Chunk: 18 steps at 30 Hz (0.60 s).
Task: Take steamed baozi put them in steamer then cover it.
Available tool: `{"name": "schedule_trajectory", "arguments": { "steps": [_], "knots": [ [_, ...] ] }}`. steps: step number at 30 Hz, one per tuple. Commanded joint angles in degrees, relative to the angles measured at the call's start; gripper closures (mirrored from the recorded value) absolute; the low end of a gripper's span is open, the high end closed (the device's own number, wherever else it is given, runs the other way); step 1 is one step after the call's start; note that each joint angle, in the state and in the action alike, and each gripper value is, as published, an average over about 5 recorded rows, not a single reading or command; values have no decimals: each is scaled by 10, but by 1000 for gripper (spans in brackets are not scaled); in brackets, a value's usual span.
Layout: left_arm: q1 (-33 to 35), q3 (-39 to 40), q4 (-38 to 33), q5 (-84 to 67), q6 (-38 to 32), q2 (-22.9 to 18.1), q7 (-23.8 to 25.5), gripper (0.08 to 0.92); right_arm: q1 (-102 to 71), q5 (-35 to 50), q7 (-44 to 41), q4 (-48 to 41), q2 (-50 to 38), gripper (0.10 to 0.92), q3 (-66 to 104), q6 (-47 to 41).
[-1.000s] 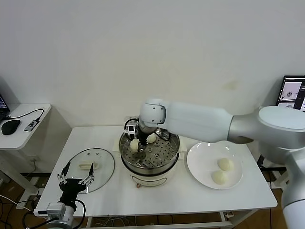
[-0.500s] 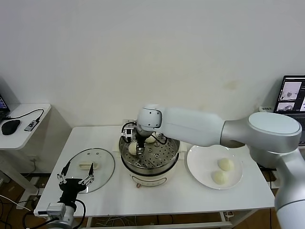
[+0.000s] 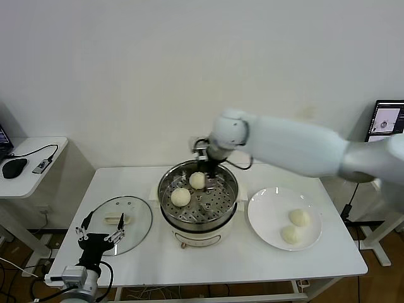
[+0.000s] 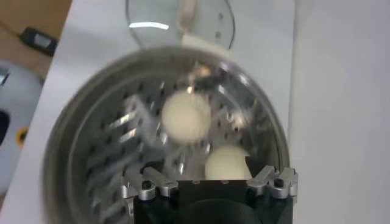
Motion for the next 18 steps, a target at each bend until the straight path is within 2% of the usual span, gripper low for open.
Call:
{"name": "schedule_trajectory", "arguments": {
  "steps": [1,8,18],
  "knots": [
    [0,5,3,1,-1,3,0,177,22,-86,-96,104,-229,203,-3,93],
    [1,10,7,3,-2,4,0,177,-67,-161,-80,125,-324,203,20,121],
    [3,10,8,10,0,-1,0,177,-264,-251,-66,95,-346,203,160,130]
  ]
}}
